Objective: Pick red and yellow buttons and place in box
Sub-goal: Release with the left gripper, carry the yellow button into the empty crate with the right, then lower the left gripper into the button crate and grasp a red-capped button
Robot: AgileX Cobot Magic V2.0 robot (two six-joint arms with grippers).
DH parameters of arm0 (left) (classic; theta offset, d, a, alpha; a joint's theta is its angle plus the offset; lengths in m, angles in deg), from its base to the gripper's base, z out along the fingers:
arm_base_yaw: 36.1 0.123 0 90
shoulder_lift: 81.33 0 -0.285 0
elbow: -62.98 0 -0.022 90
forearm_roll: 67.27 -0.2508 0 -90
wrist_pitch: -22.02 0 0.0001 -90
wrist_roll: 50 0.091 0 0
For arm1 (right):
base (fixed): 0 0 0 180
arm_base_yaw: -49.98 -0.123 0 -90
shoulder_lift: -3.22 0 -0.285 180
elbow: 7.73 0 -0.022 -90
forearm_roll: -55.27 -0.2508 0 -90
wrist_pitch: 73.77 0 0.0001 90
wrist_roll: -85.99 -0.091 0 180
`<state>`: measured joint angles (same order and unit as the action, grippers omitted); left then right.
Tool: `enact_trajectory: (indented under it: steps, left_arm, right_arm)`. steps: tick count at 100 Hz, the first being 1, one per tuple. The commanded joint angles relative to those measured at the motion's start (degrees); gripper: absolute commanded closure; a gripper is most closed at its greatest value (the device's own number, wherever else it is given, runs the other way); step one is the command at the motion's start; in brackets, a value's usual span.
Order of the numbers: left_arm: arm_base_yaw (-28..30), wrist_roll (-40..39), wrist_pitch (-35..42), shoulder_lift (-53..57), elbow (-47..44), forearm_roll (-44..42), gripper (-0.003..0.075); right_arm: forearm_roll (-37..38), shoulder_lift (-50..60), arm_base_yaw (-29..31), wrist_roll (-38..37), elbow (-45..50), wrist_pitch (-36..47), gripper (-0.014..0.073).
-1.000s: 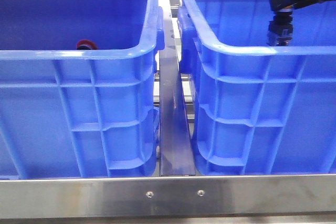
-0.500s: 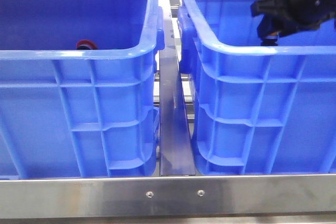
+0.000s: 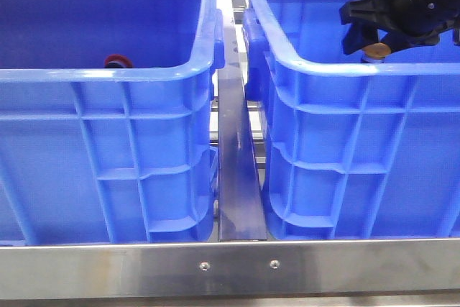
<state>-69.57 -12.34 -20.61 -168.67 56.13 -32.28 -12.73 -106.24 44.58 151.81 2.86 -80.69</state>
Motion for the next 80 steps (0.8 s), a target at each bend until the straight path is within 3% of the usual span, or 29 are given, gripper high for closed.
enact_trajectory:
  steps: [1, 27, 61, 80]
  left_arm:
    - [-0.4, -0.1, 2.6, 2.1, 1.5, 2.4, 0.0101]
    - [0.2, -0.1, 3.8, 2.3, 1.5, 2.4, 0.0101]
    - [8.7, -0.3, 3.9, 2.3, 1.5, 2.4, 0.0101]
    - [13.5, -9.6, 10.0, 1.8, 1.5, 0.9, 0.0102]
  right_arm:
    - [-0.6, 2.6, 0.0, 0.6, -1.7, 0.3, 0.0041]
    - [-0.6, 5.4, 0.2, 0.6, -1.3, 0.1, 0.0041]
    - [-0.5, 17.0, 0.2, 0.6, 5.2, 0.1, 0.0041]
    - [-0.5, 24.0, 0.2, 0.6, 7.5, 0.1, 0.0041]
